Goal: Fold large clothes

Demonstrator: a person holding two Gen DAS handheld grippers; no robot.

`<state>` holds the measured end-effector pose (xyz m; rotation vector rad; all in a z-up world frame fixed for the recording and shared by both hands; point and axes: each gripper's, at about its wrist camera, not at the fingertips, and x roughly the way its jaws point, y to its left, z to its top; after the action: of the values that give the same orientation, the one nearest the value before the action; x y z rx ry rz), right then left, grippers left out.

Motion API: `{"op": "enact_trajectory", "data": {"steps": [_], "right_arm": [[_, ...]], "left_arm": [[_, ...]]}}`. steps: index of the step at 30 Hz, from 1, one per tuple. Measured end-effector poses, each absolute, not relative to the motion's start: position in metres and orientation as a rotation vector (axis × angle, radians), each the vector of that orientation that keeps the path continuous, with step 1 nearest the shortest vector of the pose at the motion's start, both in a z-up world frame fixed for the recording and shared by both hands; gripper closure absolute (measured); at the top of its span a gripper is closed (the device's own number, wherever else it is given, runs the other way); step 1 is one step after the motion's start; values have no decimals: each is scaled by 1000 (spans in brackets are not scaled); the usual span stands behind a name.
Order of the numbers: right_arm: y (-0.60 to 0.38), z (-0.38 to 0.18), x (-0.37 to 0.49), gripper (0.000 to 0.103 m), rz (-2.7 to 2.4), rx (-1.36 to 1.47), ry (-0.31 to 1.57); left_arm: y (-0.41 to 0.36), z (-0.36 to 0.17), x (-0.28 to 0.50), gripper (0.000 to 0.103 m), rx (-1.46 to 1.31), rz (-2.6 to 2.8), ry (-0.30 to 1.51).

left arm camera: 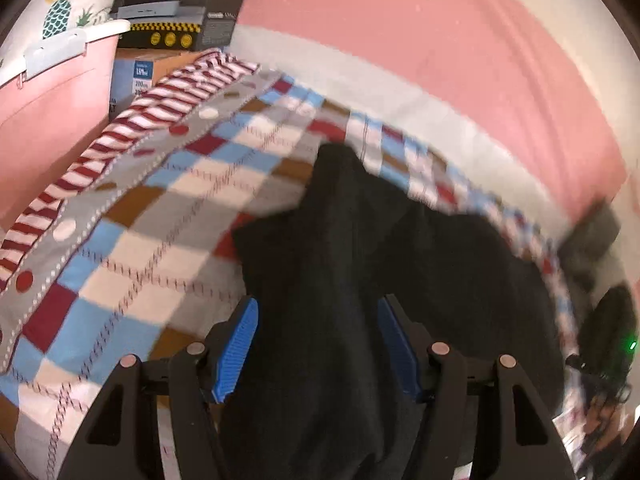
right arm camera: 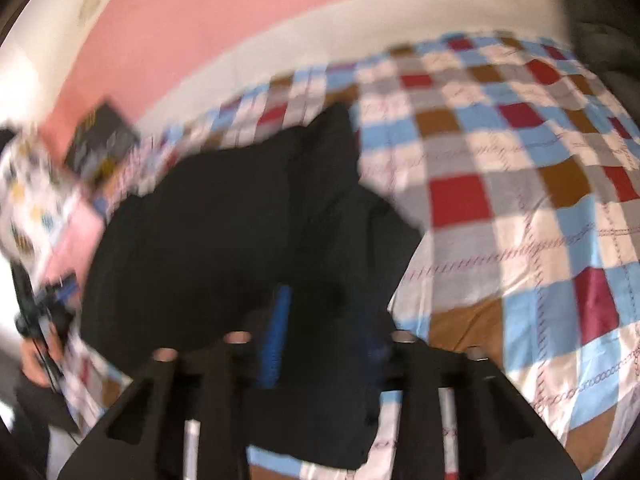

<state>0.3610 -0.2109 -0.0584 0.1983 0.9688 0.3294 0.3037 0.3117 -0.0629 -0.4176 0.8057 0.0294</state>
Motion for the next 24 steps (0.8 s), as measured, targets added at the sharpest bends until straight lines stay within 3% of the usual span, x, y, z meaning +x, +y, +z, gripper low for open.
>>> {"op": "enact_trajectory", "data": {"steps": [6,16,20,24], "right_arm": [[-214,-82,360,78,266,181,1013],[-205,-39,279,77,308,124,929],[-199,-24,236,64,347,136,882],[-190,-10,199,60,371,112,846]], "left_arm": [[317,-92,303,38,-490,87,874],[270,-26,217,40,-377,60,770],[236,-8,177,38,-342,21,761],[209,7,145,38,-321,9,756]]}}
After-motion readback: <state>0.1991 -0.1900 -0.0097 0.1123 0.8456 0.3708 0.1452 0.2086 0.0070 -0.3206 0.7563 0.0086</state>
